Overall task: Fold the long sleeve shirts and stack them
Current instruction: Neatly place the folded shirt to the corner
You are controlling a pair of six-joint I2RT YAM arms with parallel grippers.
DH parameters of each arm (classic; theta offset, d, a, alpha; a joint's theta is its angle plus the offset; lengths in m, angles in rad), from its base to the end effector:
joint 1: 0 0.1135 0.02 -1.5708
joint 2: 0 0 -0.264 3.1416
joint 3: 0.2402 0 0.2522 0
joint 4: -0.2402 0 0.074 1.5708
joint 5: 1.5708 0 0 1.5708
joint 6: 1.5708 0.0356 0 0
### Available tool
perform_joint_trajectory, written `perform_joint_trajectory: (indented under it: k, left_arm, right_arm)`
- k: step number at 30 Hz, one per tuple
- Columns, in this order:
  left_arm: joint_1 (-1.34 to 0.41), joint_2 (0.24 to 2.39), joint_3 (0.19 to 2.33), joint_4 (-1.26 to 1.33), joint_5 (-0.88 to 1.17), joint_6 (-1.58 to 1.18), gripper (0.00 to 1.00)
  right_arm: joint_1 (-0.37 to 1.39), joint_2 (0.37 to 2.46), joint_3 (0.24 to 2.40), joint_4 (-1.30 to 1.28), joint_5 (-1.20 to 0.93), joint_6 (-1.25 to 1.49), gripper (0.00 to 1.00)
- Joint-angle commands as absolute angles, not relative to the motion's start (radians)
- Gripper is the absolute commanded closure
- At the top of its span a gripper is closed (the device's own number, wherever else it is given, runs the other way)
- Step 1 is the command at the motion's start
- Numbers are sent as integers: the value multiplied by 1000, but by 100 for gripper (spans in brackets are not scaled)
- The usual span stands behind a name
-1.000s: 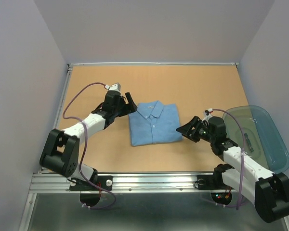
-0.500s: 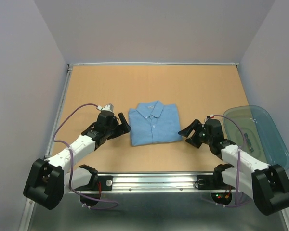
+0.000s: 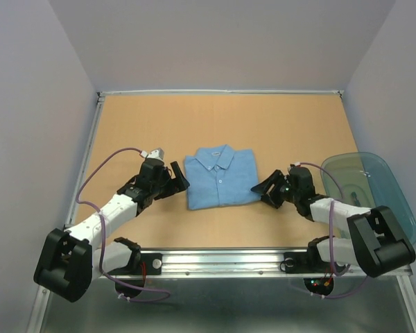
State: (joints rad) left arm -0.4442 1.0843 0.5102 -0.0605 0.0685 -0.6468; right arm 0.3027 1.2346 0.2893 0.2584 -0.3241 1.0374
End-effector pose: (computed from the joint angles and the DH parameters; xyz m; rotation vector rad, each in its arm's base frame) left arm 0.2003 -0.0980 0.1993 -0.1920 2.2810 -0.6674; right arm 0.1954 0.0729 0.1309 0.7005 2.3461 1.0301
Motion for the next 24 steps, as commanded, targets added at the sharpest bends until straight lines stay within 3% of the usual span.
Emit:
perform_joint_trajectory:
  k: [1,6,7,10,12,24]
  left_arm:
    - [-449,1071,552,-55,63,-620,6]
    - [-449,1071,551,-58,58,-609,6]
    - [-449,1068,551,-60,55,-606,6]
    - [-448,1063,555,-63,49,-597,6]
    - [-448,1060,561,-66,37,-588,6]
    - [-433,1040,623,-97,8,-519,6]
  right_arm:
    - [313,1321,336,244,-287,1008,39]
    - [313,1371,374,255,-256,983,59]
    - [313,1377,382,258,-255,968,71]
    - [313,1403,419,258,-250,948,92]
    - [313,1434,486,261,-244,925,99]
    - [189,1695,900,239,-178,821,100]
